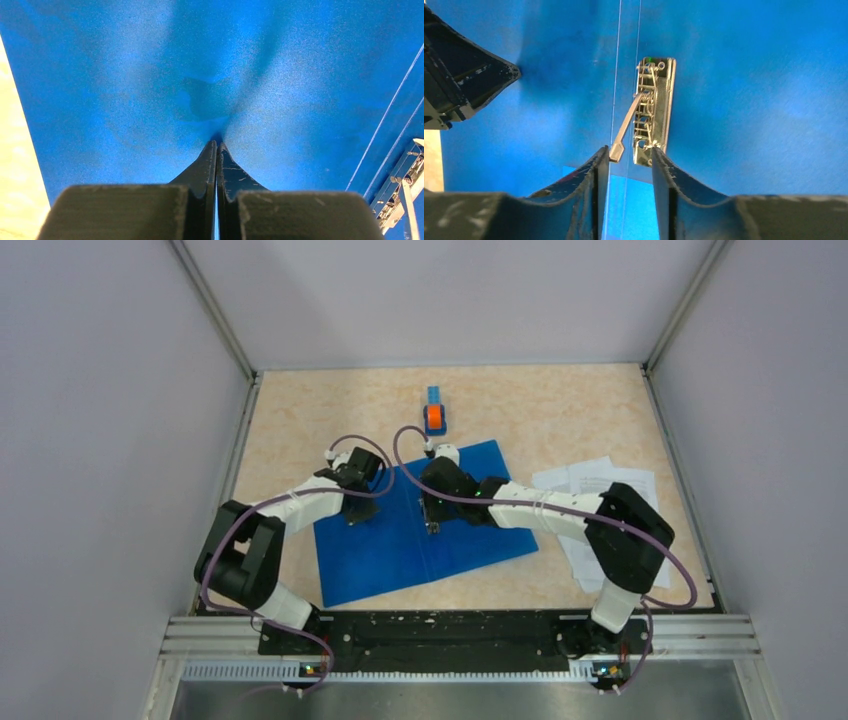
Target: Put the files into the folder
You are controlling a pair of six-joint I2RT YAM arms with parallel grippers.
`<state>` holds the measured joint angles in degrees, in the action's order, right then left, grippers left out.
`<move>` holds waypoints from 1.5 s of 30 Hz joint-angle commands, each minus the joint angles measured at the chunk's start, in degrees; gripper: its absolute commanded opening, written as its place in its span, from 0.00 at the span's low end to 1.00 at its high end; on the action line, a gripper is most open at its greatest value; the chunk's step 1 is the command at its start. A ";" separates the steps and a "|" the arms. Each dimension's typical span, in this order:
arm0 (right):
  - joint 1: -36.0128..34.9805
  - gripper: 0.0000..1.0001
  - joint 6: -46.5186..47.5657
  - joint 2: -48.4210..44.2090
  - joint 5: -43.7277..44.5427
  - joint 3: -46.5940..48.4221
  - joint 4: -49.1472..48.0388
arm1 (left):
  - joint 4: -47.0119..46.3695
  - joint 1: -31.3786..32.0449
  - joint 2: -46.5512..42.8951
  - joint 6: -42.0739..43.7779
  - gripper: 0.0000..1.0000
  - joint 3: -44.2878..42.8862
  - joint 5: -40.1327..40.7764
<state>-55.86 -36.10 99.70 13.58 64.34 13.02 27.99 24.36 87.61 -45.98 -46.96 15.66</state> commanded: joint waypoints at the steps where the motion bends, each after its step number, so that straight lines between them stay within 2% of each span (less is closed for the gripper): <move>1: 4.44 0.41 2.35 -5.73 -6.64 1.45 4.19 | 3.11 -0.24 2.86 4.39 0.00 -3.13 -3.71; 7: 7.34 0.43 1.38 -12.42 -11.37 -3.90 2.84 | 2.96 -0.20 2.56 7.50 0.01 -8.35 -6.94; 11: 7.60 0.32 0.33 -14.96 -16.50 -8.91 -0.55 | 3.32 -0.20 1.13 9.15 0.07 -11.28 -8.70; 15: 7.60 0.22 -1.06 -13.11 -22.24 -11.12 -6.28 | 4.15 -0.19 -1.47 10.17 0.13 -13.23 -9.68; 18: 7.50 0.18 -1.95 -10.43 -26.32 -11.09 -10.24 | 5.78 -0.24 -3.69 10.32 0.15 -14.38 -9.69; 23: 7.53 0.16 -2.38 -3.86 -29.43 -7.87 -12.49 | 8.10 -0.19 -8.45 10.97 0.16 -14.64 -8.26; 27: 7.77 0.15 -1.84 0.74 -28.11 -3.57 -12.11 | 10.38 -0.19 -12.03 11.41 0.17 -15.16 -7.97; 35: 12.15 0.14 0.72 8.51 -27.78 5.79 -8.90 | 11.38 -0.19 -17.20 14.12 0.20 -15.62 -13.08; 45: 13.76 0.14 2.77 17.34 -27.23 13.89 -6.59 | 10.26 0.13 -17.16 14.96 0.24 -14.58 -18.73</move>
<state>-41.87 -34.92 115.11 -14.02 75.26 5.13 39.27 24.32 71.40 -32.21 -60.51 0.16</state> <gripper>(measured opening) 0.137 0.225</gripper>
